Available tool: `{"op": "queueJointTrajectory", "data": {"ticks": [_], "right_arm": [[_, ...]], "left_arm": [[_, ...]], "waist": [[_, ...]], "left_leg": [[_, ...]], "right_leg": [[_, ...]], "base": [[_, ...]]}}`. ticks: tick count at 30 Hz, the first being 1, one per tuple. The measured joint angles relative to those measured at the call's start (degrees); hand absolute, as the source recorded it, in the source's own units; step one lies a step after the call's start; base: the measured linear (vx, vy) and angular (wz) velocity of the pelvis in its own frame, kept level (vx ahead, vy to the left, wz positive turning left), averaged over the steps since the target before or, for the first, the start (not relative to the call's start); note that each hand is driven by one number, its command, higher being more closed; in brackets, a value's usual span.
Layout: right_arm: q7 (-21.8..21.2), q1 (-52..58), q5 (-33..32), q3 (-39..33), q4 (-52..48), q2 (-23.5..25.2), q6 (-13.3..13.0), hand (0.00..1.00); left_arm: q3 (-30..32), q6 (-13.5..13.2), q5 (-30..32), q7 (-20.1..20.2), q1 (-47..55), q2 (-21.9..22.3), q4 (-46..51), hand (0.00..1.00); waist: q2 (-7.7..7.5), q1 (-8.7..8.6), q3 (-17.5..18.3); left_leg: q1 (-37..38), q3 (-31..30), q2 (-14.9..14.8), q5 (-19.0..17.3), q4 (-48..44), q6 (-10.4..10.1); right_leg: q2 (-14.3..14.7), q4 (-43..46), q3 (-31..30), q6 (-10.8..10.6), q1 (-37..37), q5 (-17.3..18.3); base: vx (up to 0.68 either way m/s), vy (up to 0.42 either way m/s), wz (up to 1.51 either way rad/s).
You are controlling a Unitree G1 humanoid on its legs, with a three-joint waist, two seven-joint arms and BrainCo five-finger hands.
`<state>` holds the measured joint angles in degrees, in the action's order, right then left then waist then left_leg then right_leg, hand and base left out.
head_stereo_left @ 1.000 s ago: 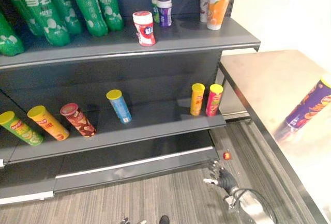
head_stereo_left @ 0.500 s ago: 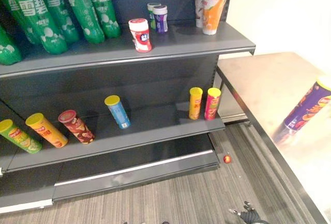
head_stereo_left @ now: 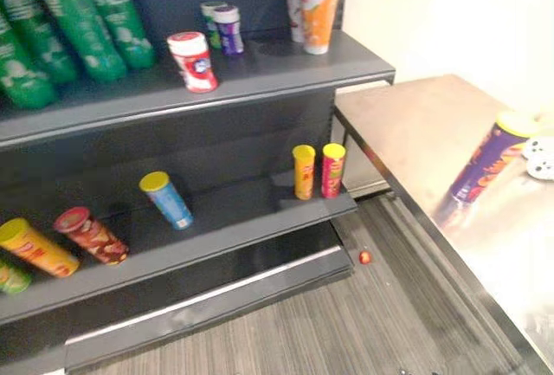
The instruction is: Put the gum and the chips on the shelf.
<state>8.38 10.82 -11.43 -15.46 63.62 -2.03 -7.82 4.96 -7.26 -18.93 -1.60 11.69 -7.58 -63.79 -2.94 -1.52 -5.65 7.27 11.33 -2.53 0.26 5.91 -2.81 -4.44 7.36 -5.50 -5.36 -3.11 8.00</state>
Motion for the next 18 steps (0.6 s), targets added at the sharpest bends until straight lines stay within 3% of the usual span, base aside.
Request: {"op": "queueJointTrajectory", "data": {"ticks": [3,4,6,8,9,13,14,18], "right_arm": [[-0.1,0.5,0.2,-2.1,-0.9,1.1,-0.3,0.00],[-0.3,1.0,0.3,-2.4,-2.2,1.5,-0.6,0.00],[-1.0,2.0,0.4,-2.9,-2.4,2.2,-1.1,0.00],[-1.4,2.7,1.7,-4.2,-2.1,2.8,-1.1,0.00],[-1.4,2.4,2.2,-4.3,-2.0,3.0,-1.2,0.00],[-1.4,2.2,2.5,-4.4,-1.7,2.4,-1.0,0.00],[-1.4,2.1,2.5,-4.4,-1.4,1.8,-1.0,0.00],[-1.4,2.1,2.5,-4.5,0.1,0.8,-1.1,0.00]], "left_arm": [[1.7,0.3,-0.1,0.3,-0.1,0.2,0.4,0.00],[2.4,0.3,-0.4,0.3,0.1,0.1,0.9,0.00],[2.9,0.7,-1.3,0.0,0.2,-0.2,1.1,0.00],[3.4,1.3,-3.5,-0.5,0.1,-0.2,1.0,0.00],[3.7,1.6,-4.9,-0.6,-0.2,-0.3,0.7,0.00],[3.2,1.8,-5.4,-0.6,-1.4,-0.3,-1.7,0.00],[2.5,1.5,-5.7,-0.5,-1.5,0.3,-1.8,0.00],[1.5,0.9,-5.6,-0.3,-1.5,0.9,-1.6,0.00]], "waist": [[0.34,0.16,-1.0],[-0.05,0.14,-1.1],[-0.49,0.06,-1.4],[-0.81,0.38,-1.8],[-1.42,0.37,-2.6],[-0.85,0.00,-3.8],[0.36,-0.11,-4.3],[0.99,0.06,-3.8]], "left_leg": [[1.9,6.9,-1.4,-1.2,-0.1,0.2],[2.6,10.9,-2.0,-1.5,-0.2,0.7],[3.2,15.7,-3.5,-1.7,-0.6,0.5],[2.8,19.8,-5.5,-2.9,-3.3,-0.6],[2.8,22.3,-6.3,-3.7,-4.6,-1.4],[2.9,26.3,-6.5,-2.8,-3.9,-2.9],[3.4,26.8,-6.4,-1.9,-3.1,-3.0],[4.3,27.0,-7.0,-1.1,-2.0,-3.5]], "right_leg": [[0.3,3.2,3.7,-1.8,2.8,-1.2],[-0.7,6.3,9.4,-1.2,4.9,-0.8],[-4.1,15.2,20.3,2.1,7.4,1.2],[-7.3,18.2,26.8,2.6,5.7,-1.1],[-6.9,15.9,27.4,2.2,5.1,-1.0],[-4.2,6.3,28.4,2.5,3.5,0.6],[-3.4,4.3,28.4,2.3,2.9,0.3],[-1.8,1.7,28.2,2.4,1.6,-0.4]], "base": [[-0.06,0.011,-1.16],[-0.08,0.032,-1.24],[-0.03,0.039,-1.40],[0.01,-0.038,-1.33],[-0.05,-0.127,-1.18],[-0.07,-0.145,-0.73],[-0.11,-0.059,-0.17],[-0.08,-0.040,-0.01]]}}
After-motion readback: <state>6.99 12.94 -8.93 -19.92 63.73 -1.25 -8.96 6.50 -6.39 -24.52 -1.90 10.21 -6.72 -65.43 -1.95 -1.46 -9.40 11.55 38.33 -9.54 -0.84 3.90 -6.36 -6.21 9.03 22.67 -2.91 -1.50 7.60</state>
